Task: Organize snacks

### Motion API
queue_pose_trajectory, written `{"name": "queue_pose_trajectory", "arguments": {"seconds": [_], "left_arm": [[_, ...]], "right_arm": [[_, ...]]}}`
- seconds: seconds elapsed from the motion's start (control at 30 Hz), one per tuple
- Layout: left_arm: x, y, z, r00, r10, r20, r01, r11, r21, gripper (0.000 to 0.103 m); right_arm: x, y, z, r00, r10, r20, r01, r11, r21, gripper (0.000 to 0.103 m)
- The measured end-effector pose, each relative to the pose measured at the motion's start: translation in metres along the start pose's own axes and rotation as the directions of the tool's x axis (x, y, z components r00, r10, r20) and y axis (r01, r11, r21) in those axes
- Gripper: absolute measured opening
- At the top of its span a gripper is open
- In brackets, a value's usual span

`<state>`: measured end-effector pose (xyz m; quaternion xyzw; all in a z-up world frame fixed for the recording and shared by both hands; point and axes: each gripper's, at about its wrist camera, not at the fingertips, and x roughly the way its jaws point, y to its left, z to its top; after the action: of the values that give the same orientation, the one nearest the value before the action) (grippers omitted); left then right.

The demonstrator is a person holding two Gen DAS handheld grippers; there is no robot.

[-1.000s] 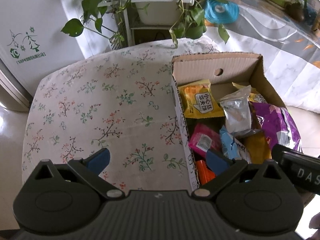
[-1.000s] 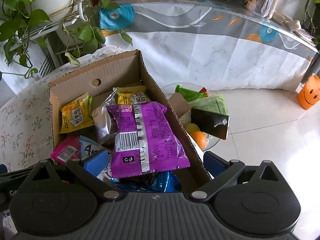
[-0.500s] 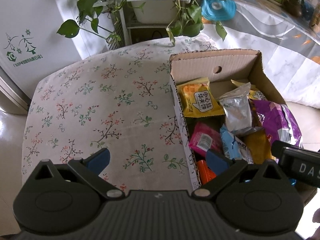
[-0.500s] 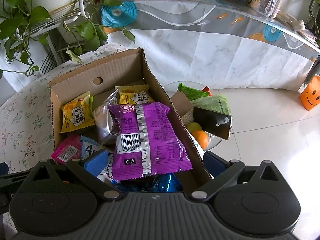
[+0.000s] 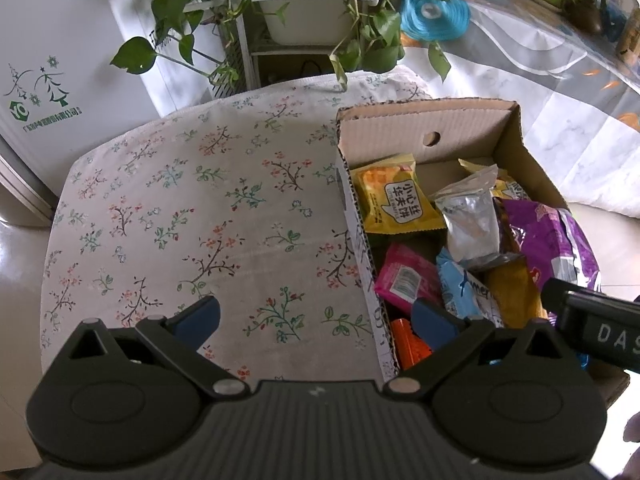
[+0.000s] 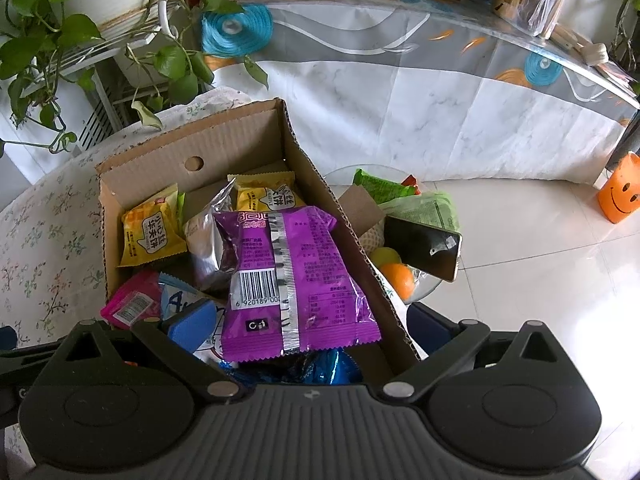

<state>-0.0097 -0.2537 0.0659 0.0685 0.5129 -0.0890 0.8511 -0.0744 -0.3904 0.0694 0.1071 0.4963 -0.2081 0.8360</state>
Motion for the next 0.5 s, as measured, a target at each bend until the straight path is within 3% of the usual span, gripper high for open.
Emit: {"name": "queue_pose_trajectory", "arguments": {"seconds": [0.5], "left_arm": [[-0.0034,0.0010,-0.0018,1.000,-0.010,0.000,0.010,1.000,0.010,0.101]], "right_arm": [[-0.0021,-0.0003,-0.0002,1.000,-0.001,0.000,0.001,1.000,-0.006,0.103]]}}
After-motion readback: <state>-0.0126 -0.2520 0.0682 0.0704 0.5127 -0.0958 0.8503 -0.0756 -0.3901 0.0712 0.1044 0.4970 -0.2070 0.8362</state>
